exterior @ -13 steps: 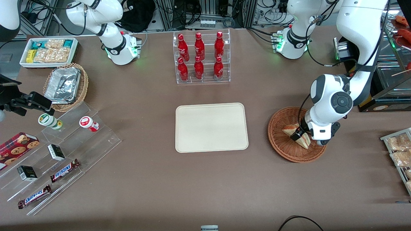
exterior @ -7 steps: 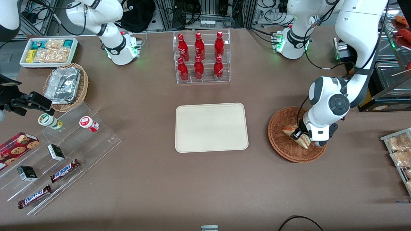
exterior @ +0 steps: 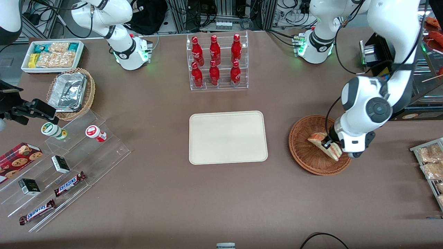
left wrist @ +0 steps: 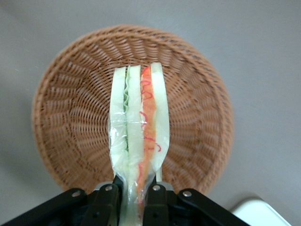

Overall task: Place sandwich from basket to tray
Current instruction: 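Lift the sandwich and carry it over the cream tray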

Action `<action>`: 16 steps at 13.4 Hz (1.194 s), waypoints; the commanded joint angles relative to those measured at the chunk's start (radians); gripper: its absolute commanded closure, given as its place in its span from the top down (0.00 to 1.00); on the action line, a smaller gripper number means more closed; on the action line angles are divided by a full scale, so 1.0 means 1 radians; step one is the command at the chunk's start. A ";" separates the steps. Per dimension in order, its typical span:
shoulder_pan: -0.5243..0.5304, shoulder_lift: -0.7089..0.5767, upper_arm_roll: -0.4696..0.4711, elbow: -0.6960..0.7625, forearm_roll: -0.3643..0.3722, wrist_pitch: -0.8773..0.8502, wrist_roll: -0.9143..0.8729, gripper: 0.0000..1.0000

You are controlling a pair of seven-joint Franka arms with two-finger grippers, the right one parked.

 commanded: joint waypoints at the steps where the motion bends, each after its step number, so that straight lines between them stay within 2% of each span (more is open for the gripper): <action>1: -0.068 -0.032 -0.004 0.088 0.011 -0.103 0.012 0.10; 4: -0.183 -0.019 -0.004 0.171 0.009 -0.193 0.011 0.10; 7: -0.300 -0.009 -0.006 0.168 0.011 -0.198 0.055 0.11; 10: -0.409 0.061 -0.006 0.170 0.007 -0.177 0.086 0.09; 16: -0.581 0.216 -0.006 0.173 0.004 0.128 0.081 0.09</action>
